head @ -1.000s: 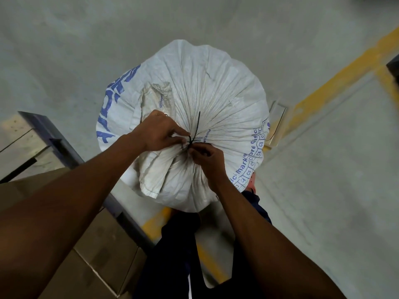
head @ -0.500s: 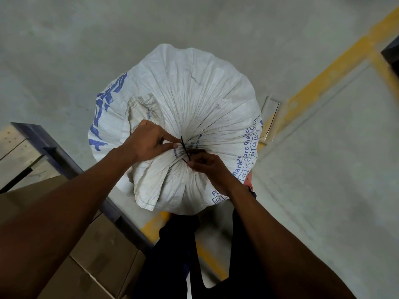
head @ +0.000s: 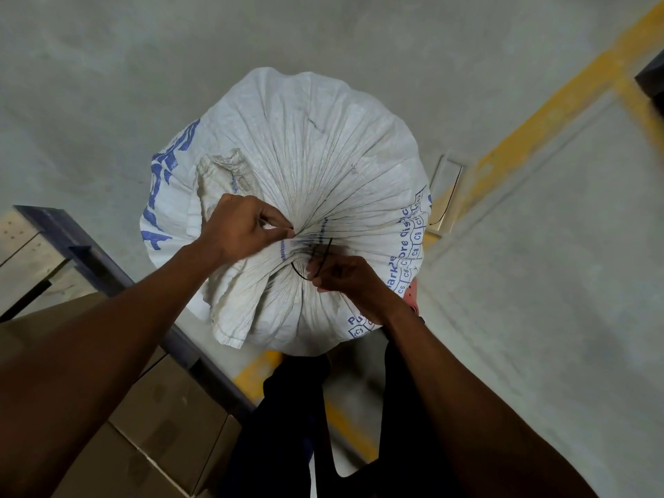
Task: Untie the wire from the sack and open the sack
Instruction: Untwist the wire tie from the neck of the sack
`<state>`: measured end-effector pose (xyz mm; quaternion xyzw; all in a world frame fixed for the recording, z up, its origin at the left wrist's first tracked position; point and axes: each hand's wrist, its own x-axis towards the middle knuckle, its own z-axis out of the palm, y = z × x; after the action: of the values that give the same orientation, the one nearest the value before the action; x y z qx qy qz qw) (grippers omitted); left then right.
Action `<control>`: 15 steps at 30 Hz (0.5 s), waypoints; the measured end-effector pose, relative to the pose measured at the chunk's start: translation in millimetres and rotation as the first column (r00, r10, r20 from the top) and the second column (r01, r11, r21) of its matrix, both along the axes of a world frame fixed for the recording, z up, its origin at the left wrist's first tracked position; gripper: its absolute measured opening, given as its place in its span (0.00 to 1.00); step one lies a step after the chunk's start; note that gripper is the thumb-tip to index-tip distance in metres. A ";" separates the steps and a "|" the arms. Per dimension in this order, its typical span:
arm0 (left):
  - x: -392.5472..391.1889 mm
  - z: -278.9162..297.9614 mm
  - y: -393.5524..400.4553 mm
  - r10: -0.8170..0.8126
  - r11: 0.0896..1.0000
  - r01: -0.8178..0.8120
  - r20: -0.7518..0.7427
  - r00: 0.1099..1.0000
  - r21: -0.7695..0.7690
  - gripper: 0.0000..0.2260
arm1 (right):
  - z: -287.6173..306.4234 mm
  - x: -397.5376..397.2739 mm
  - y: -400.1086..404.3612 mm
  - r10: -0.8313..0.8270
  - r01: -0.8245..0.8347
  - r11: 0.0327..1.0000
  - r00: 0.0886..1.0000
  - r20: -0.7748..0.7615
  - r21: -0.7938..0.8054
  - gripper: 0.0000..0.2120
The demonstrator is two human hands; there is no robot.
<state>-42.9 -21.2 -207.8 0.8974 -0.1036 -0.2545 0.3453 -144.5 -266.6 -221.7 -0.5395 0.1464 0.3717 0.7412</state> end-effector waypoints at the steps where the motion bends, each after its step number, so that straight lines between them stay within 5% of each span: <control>1: -0.3 0.3 -0.8 0.026 1.000 -0.026 -0.013 1.000 -0.006 0.05 | 1.1 0.7 -0.2 0.003 -0.003 1.000 1.000 0.003 -0.007 0.11; 9: -4.1 -1.5 4.3 0.255 0.929 -0.301 -0.213 0.943 -0.217 0.07 | 13.9 20.1 2.3 -0.146 0.146 0.989 0.989 -0.008 0.019 0.10; 15: -2.2 9.8 5.3 0.266 0.887 -0.360 -0.318 0.910 -0.290 0.08 | 21.3 52.4 25.3 -0.277 0.282 0.958 0.957 0.088 -0.057 0.07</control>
<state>-45.1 -16.0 -198.1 0.7854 0.0491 -0.2924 0.5433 -92.1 -241.3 -200.4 -0.5527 0.2045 0.2363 0.7725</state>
